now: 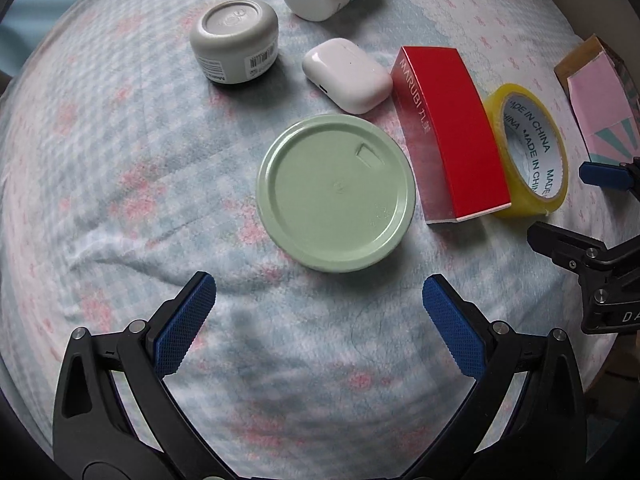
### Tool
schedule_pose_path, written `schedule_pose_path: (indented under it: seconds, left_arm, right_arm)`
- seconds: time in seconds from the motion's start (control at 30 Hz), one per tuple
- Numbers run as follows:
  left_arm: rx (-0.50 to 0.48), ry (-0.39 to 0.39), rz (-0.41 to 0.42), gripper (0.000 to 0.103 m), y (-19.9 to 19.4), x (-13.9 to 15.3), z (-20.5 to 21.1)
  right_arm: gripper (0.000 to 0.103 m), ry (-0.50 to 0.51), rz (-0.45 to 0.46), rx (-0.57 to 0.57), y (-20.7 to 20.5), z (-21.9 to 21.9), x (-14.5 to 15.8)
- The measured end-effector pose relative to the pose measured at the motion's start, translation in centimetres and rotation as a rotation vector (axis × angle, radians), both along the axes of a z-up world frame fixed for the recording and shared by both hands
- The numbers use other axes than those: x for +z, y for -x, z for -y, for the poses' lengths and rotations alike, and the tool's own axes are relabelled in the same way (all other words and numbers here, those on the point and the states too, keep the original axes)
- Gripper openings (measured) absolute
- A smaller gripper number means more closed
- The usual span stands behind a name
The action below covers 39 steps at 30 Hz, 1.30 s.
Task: Organize rigid objects
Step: 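Grasp the pale green jar with the left tool while the right tool grasps the yellow tape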
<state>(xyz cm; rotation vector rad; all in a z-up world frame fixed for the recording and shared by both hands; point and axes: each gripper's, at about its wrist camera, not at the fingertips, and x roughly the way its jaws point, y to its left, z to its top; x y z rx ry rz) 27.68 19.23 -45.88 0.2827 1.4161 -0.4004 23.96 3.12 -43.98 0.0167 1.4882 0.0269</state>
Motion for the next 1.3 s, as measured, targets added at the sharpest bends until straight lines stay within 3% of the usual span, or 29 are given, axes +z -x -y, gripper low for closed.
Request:
schedule_pose_path:
  seconds: [0.3,0.5,0.63,0.67,0.73,0.93,1.3]
  left_arm:
    - [0.001,0.010,0.000,0.103,-2.9,-2.6,2.0]
    - [-0.029,-0.039,-0.009,0.099,-4.1,-3.0,3.8]
    - [-0.044,-0.038,-0.004,0.082,-5.3,-2.2,4.5]
    - [-0.052,-0.033,-0.002,0.073,-5.4,-2.0,4.8]
    - [-0.079,-0.049,0.016,0.068,-5.6,-1.8,5.6]
    - [-0.080,-0.049,0.035,0.068,-5.7,-1.8,6.5]
    - [-0.048,-0.038,0.053,0.067,-3.6,-0.6,3.8]
  right_arm:
    - [0.103,0.040,-0.003,0.133,-3.4,-0.8,-2.2]
    - [0.103,0.034,-0.031,0.248,-4.4,-1.4,-2.7]
    - [0.102,0.027,-0.048,0.277,-4.9,-1.0,-2.8]
    - [0.097,0.017,-0.052,0.285,-5.0,-1.1,-2.8]
    - [0.096,0.021,-0.059,0.294,-5.1,-1.5,-2.8]
    - [0.096,0.027,-0.052,0.289,-4.7,-1.7,-2.7]
    - [0.096,0.057,-0.062,0.282,-5.1,-2.3,-2.3]
